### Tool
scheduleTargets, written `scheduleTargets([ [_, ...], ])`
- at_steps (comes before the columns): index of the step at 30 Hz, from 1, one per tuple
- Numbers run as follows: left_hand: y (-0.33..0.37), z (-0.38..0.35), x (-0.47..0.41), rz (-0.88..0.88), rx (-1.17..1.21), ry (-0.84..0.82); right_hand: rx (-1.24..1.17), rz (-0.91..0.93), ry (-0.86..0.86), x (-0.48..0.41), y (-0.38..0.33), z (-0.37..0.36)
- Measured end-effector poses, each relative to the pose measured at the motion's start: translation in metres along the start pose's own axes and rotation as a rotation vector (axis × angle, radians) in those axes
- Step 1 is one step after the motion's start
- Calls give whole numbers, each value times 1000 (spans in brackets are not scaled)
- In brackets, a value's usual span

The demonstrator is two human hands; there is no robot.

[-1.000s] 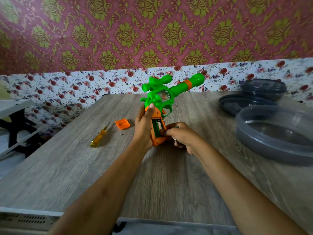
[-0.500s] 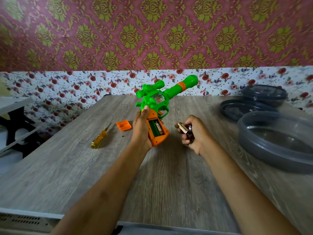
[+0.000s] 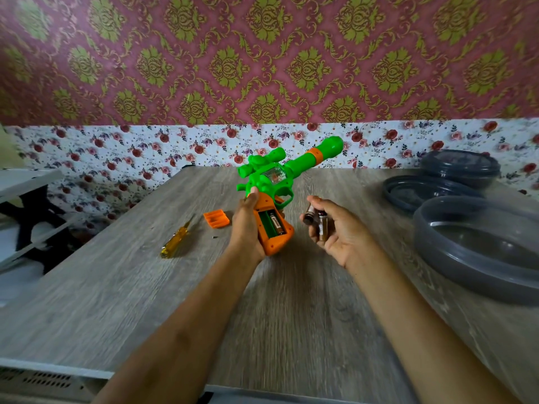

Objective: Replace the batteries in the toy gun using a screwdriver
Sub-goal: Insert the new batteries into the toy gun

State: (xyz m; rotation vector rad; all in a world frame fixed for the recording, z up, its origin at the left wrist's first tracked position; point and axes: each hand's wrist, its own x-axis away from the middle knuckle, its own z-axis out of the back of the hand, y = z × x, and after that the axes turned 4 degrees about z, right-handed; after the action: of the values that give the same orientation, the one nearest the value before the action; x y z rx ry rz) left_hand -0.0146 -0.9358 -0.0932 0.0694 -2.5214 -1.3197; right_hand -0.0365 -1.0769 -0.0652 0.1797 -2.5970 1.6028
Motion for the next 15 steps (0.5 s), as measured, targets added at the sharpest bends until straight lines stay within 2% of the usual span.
scheduleTargets([
  [2,0,0,-1,0,-10,7,138,172,47,1,2,-1],
  [4,-1,1,-2,-1,-18,8,174,283,44,4,3,-2],
  [8,-1,0,-4,3,-24,-12,292,525,-45,8,7,-4],
  [11,-1,-3,-3,28,28,-66,529,786,-143,9,16,-8],
  [15,-2,-1,-7,12,64,-86,915,1074,-88,7,28,-9],
])
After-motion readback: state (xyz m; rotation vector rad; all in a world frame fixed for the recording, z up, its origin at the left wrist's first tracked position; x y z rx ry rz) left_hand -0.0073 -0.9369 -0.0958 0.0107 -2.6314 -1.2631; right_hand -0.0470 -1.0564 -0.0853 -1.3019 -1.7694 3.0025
